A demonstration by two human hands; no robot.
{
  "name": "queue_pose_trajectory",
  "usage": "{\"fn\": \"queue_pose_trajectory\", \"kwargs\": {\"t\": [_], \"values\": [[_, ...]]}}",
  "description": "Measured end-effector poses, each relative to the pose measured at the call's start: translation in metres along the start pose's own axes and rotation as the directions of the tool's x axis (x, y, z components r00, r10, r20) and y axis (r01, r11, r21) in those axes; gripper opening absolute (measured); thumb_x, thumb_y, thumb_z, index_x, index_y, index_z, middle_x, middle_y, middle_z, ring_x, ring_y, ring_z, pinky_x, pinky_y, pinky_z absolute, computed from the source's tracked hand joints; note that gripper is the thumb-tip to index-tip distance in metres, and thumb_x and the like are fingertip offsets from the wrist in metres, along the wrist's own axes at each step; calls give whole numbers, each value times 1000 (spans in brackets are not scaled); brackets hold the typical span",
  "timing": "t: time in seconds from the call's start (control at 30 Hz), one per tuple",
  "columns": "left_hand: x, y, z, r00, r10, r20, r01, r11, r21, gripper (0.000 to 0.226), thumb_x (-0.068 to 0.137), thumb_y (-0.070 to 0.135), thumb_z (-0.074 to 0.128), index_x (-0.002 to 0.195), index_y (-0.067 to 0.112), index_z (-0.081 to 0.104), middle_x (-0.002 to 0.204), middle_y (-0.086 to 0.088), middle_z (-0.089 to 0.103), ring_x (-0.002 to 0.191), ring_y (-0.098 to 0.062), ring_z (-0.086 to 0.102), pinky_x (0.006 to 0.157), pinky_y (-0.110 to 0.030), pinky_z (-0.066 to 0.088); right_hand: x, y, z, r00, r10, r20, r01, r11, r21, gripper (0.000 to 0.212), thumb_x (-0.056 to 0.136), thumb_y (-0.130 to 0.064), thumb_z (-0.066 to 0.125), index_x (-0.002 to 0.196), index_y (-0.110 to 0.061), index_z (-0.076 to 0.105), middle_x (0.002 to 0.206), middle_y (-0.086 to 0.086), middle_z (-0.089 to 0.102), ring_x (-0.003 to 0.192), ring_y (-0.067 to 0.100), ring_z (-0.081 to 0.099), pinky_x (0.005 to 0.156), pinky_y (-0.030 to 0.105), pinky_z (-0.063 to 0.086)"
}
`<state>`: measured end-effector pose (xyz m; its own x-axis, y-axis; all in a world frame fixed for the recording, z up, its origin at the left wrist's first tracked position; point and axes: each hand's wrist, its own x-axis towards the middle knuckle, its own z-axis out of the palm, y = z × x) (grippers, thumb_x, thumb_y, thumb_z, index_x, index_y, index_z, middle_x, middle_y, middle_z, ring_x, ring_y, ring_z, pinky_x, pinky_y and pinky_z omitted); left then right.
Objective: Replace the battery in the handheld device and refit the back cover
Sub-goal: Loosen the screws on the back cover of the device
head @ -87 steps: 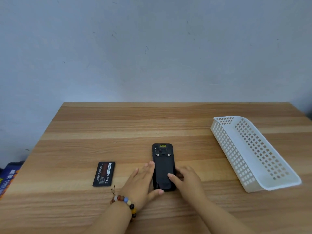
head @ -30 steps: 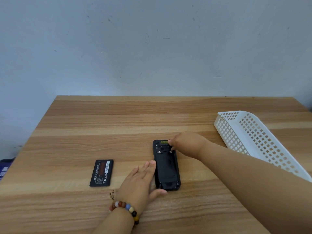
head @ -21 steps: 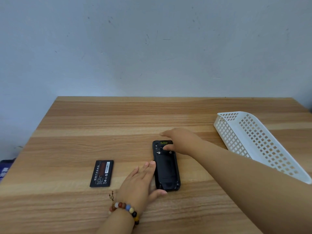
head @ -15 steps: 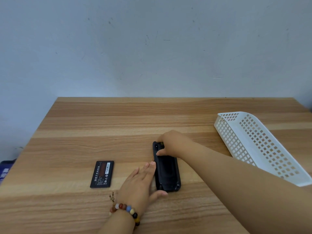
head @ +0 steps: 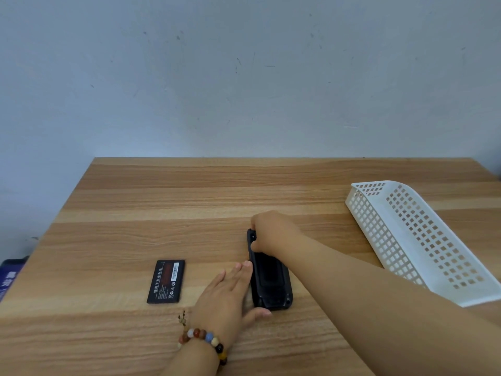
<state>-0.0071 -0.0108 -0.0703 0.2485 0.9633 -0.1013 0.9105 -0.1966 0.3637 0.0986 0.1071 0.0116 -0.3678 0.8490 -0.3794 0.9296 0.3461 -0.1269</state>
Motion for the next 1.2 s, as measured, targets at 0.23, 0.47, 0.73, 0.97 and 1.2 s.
{"fn": "queue_pose_trajectory", "kwargs": {"t": [0.23,0.47,0.73,0.97,1.2], "values": [[-1,-2,1,998,16,-54,-16,1000,-4,124,40,89,-20,143,21,-7,152,11,4,136,1,0,105,-17,-11,-4,-3,6,998,24,-53,-20,998,64,24,89,-9,49,112,-7,56,110,11,62,83,23,55,61,29,44],[0,3,-7,999,-7,-47,7,1000,0,114,58,86,-10,142,15,20,143,10,21,128,6,21,108,-19,8,-12,31,-4,972,-156,174,135,983,126,62,89,6,34,132,-35,48,144,3,44,125,24,46,100,32,42],[-1,6,-6,997,-71,39,70,997,23,98,74,79,-2,127,14,49,124,5,58,110,1,52,95,-23,37,-17,41,6,971,-210,110,200,975,101,53,92,-3,42,133,-35,48,148,3,36,131,28,40,107,36,37],[-2,5,-3,999,-16,-51,16,1000,-4,126,39,90,-19,143,21,-3,137,15,-7,127,5,-5,103,-21,-15,-19,43,13,966,-258,-17,259,964,59,34,86,-37,52,114,-20,60,121,7,59,110,27,55,92,37,45],[-2,6,-2,995,-51,-83,53,998,27,112,59,87,-9,141,17,24,142,8,25,127,3,24,107,-29,8,-22,40,12,978,-205,47,200,974,104,38,94,-14,42,129,-27,51,147,3,33,124,27,43,98,33,39]]}}
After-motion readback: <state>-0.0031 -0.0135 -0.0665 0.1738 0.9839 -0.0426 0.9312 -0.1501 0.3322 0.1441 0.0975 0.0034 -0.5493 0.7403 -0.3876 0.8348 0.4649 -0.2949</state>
